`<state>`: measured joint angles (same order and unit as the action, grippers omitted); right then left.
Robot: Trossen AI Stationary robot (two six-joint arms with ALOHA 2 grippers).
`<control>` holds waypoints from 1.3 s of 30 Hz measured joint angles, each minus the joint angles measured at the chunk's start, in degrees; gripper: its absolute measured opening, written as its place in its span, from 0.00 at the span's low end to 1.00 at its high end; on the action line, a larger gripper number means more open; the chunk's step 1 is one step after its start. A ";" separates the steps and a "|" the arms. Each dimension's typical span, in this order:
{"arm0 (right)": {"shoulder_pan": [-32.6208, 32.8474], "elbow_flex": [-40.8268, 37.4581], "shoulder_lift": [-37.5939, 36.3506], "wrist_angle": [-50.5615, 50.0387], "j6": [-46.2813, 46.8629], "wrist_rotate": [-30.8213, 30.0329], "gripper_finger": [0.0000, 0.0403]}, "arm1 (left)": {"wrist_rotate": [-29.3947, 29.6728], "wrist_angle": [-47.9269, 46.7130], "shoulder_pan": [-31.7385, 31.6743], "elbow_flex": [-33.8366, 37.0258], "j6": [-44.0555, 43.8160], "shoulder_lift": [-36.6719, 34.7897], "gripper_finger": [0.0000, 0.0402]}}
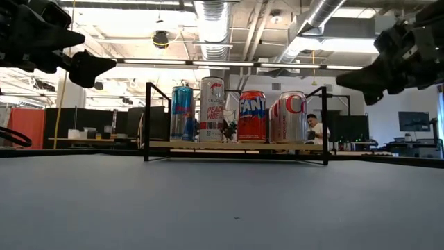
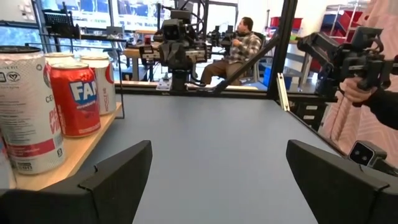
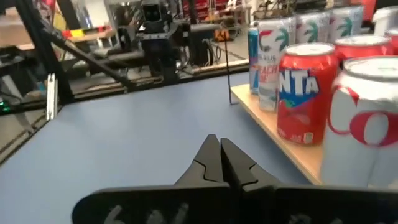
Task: Place canned beverage on shelf
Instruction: Return to Home Position
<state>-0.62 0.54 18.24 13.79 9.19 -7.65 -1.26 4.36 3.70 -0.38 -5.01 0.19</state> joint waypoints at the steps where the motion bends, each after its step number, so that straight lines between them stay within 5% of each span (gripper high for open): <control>1: -0.21 0.00 -0.55 0.45 -0.03 0.73 0.00 | 0.00 0.00 0.02 0.00 0.00 0.02 0.90; 39: -0.28 -0.11 -2.88 -3.64 -0.13 1.46 0.00 | 0.61 -2.34 0.02 0.00 -2.78 0.06 0.90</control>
<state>-0.91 0.43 15.35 10.15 9.06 -6.20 -0.64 2.02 3.73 -0.38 -7.79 0.25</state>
